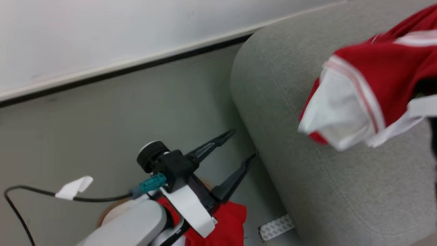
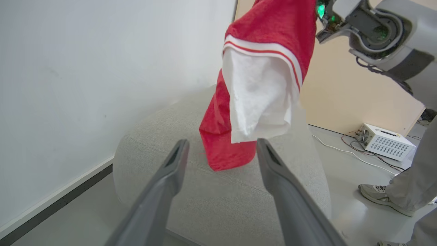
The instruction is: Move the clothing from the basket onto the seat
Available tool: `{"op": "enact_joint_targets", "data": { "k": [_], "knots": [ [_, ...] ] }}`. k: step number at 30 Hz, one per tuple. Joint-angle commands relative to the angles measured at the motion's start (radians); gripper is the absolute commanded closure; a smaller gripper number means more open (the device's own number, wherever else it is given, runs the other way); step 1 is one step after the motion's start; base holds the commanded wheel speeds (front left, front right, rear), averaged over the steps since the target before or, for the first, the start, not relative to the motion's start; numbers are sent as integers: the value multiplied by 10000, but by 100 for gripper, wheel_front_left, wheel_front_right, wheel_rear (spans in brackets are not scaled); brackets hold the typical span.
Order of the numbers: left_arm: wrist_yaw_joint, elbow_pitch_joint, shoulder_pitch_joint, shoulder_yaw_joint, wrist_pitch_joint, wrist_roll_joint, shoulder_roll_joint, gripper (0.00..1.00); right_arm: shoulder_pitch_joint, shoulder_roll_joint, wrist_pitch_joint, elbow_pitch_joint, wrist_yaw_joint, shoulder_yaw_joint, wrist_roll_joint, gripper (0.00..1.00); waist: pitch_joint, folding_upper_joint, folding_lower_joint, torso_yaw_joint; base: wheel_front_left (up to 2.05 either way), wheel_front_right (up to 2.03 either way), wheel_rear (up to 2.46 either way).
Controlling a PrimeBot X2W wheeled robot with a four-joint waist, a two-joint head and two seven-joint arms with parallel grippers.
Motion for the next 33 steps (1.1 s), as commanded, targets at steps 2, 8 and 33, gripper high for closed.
{"op": "enact_joint_targets", "data": {
  "k": [2,8,33],
  "knots": [
    [-76,-132,-175,75,52,44,204,0,-844,-235,232,203,-22,-410,-25,100,869,-1,-1,739,0,0,0],
    [-151,-547,-448,280,114,16,549,0,-2523,-919,972,649,-22,-1507,-683,100,1908,-1,-1,1418,0,0,0],
    [-306,-467,-742,640,-316,-209,890,0,-2165,-2958,4307,4674,-22,-3409,-4536,100,3189,-1,-1,2718,0,0,0]
  ]
}}
